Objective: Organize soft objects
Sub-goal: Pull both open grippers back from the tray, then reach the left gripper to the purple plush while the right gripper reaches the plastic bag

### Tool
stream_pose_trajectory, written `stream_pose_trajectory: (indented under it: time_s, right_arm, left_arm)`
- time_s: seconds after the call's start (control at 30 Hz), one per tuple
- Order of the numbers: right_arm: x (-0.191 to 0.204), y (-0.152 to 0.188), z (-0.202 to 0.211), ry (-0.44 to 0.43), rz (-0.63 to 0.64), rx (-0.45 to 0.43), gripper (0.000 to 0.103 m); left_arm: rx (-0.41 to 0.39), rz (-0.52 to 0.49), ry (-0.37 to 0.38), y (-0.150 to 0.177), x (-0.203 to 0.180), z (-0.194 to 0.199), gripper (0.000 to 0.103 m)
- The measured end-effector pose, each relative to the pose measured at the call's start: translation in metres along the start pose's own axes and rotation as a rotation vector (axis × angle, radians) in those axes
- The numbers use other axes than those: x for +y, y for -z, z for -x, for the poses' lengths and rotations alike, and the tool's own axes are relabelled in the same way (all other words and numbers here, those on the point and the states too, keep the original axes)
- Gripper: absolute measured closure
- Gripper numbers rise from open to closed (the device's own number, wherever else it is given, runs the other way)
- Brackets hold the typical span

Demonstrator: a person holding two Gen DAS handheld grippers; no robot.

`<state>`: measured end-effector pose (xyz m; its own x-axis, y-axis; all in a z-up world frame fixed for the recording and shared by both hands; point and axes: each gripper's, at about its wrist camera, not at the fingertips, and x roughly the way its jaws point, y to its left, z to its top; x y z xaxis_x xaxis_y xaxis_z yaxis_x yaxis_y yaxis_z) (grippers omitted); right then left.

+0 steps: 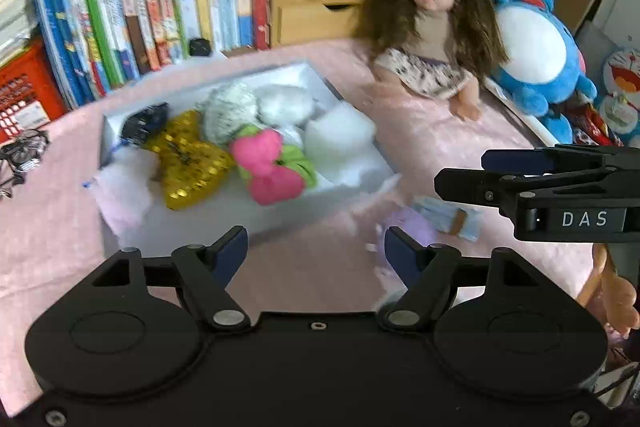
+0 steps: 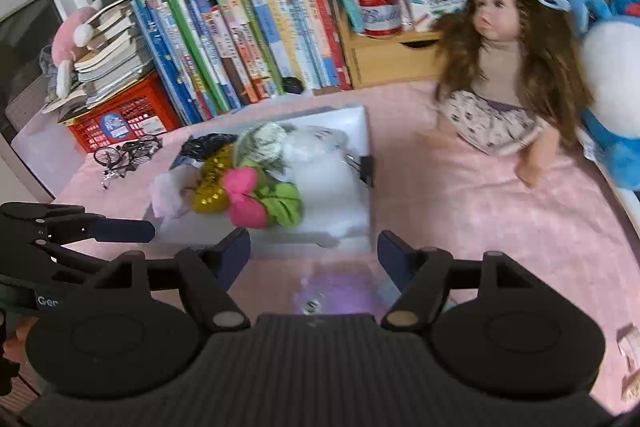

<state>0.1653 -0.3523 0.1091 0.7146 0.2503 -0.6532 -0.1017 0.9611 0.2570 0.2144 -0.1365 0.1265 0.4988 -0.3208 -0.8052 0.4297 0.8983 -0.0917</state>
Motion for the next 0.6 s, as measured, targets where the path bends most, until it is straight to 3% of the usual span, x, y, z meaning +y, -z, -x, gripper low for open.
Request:
stream_pose_trajectory:
  time_s: [0.3, 0.6]
  right_arm:
    - [-0.036, 0.020, 0.006, 0.044, -0.001, 0.023, 0.021]
    - [-0.066, 0.038, 0.007, 0.093, 0.012, 0.029, 0.022]
  left_arm:
    - [0.093, -0.010, 0.060, -0.011, -0.037, -0.027, 0.026]
    - [0.175, -0.039, 0.027, -0.014, -0.061, -0.058, 0.026]
